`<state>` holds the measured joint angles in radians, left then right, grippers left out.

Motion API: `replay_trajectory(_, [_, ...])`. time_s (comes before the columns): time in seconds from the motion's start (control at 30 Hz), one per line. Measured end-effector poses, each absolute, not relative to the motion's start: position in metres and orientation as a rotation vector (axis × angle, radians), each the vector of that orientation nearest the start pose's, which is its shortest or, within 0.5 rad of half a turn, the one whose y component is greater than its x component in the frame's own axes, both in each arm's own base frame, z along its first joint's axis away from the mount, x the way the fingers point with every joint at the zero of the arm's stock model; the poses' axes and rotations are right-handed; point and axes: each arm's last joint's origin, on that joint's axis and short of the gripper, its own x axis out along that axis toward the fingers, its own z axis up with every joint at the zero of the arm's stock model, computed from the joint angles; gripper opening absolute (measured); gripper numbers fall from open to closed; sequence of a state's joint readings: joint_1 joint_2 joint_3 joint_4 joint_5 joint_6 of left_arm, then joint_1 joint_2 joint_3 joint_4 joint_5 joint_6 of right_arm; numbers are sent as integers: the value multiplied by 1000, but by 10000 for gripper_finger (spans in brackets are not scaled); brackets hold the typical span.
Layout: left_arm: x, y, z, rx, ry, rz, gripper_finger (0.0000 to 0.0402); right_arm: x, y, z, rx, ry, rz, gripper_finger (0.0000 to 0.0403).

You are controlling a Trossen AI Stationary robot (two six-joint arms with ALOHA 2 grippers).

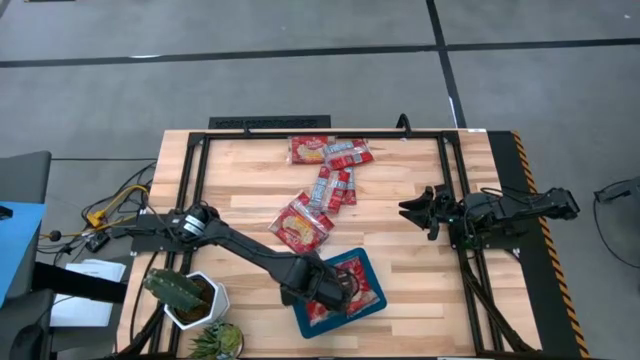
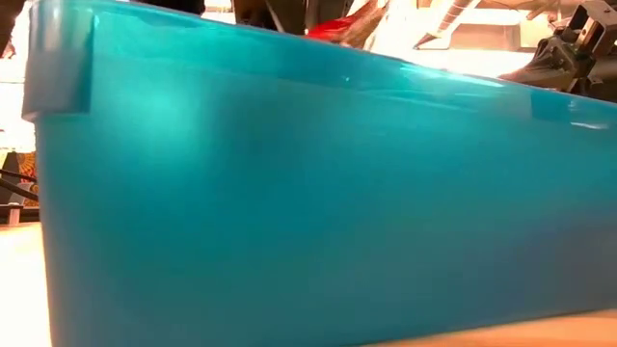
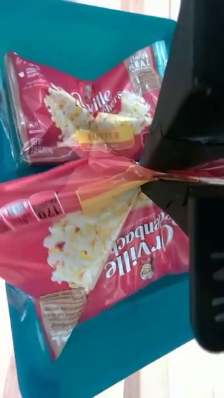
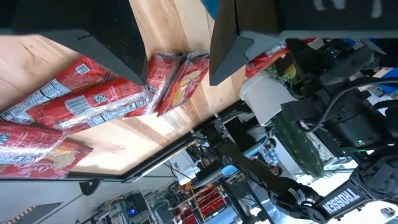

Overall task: Sort popcorn bags into baskets
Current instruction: Put the popcorn bag into the blue bin

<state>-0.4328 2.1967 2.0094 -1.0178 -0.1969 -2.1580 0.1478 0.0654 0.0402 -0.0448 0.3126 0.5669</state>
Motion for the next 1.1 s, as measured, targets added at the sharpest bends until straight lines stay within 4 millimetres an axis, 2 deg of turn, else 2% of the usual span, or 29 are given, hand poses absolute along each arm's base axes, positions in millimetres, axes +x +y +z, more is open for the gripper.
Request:
replay_trajectory(0.4, [422, -186, 242, -1486, 734, 1024, 140, 98, 6, 168, 550, 20, -179, 221])
replay_trajectory(0.57, [427, -185, 244, -1476, 699, 972, 167, 98, 6, 168, 549, 20, -179, 226])
replay_trajectory(0.7, [434, -179, 247, -1570, 583, 984, 167, 98, 6, 168, 540, 21, -179, 222])
replay_trajectory(0.87, [450, -162, 254, -1538, 399, 915, 146, 98, 6, 168, 494, 25, -179, 215])
replay_trajectory(1.0, [464, -148, 245, -1531, 453, 873, 115, 98, 6, 168, 494, 25, -178, 212])
replay_trajectory(1.1, [471, -146, 225, -1561, 574, 872, 90, 98, 6, 168, 494, 25, -179, 210])
